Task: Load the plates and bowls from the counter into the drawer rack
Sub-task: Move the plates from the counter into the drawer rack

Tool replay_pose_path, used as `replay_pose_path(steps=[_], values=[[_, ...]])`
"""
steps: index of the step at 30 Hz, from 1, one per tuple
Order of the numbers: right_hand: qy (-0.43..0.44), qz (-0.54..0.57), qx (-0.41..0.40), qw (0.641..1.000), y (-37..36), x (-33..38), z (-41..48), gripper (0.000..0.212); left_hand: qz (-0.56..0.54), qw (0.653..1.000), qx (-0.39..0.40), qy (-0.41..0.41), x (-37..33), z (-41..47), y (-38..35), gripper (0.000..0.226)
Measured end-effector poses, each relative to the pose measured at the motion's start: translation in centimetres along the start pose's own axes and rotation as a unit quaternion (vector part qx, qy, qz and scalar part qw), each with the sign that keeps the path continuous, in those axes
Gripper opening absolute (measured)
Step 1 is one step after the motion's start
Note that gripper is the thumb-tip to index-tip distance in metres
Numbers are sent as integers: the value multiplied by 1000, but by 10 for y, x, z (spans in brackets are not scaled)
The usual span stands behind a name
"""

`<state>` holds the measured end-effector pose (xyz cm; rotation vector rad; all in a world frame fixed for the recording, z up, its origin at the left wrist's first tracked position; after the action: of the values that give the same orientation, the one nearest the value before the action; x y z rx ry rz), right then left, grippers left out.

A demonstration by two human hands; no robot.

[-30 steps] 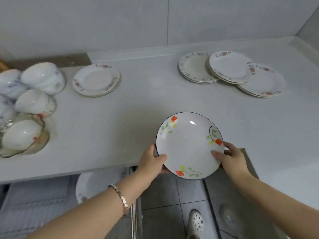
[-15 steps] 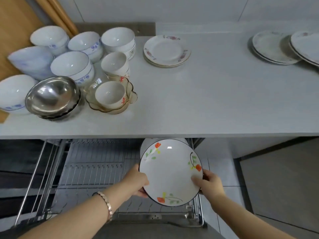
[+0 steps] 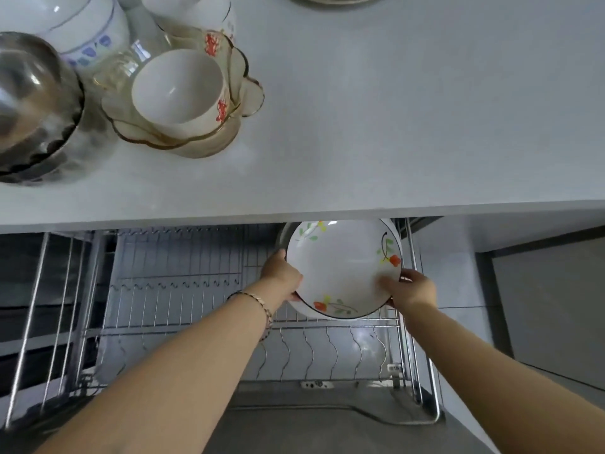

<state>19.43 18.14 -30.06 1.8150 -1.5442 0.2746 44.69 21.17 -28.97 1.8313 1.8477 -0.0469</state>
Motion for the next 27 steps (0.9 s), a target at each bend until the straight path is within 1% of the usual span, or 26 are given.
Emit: replay_pose_path(steps=[3,6,8,10,12,14,16,17,19,21,22,24,27], values=[[2,-23,-18,1000,-2,-2,7,26,6,1000,-17,6,6,12,-4,40],[7,-15,-10,1000,-8,-5,10,20,38,997,-63,-29,4,20,1,38],[19,-8,-4,1000,-10,-6,11,16,46,995,-72,-59,0,21,5,37],[35,-11,-2,999,-9,-4,11,23,61,993,-58,-84,-2,18,5,35],[40,-49,14,998,-5,-3,9,34,139,982,-69,-104,-4,8,6,31],[8,-98,50,994,2,-8,5,40,246,956,-110,-117,-9,-9,10,31],[-28,-137,121,983,9,-8,-4,36,312,932,-123,-139,-21,-32,5,29],[-36,-169,158,972,15,-4,-10,33,332,925,-110,-152,-29,-45,-2,27],[-22,-259,210,942,34,13,-23,31,326,927,-49,-178,-45,-72,-24,24],[16,-332,234,914,59,40,-34,31,291,935,18,-201,-67,-102,-51,22],[36,-353,241,903,73,56,-37,32,279,935,38,-216,-82,-118,-64,21],[83,-379,247,888,102,92,-42,33,260,933,47,-244,-117,-149,-84,18],[170,-370,214,888,150,153,-38,33,210,939,8,-272,-172,-185,-104,17]])
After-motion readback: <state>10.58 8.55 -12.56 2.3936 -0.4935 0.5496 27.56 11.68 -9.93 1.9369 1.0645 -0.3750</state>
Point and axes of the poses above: each hand's wrist, its own z-axis towards the middle knuckle, its own y-axis out of the back of the hand, x = y × z, the point moved 9 cm from there along z, towards the middle knuckle, and after that the axes turned 3 degrees about y, right-handed, at the moved point
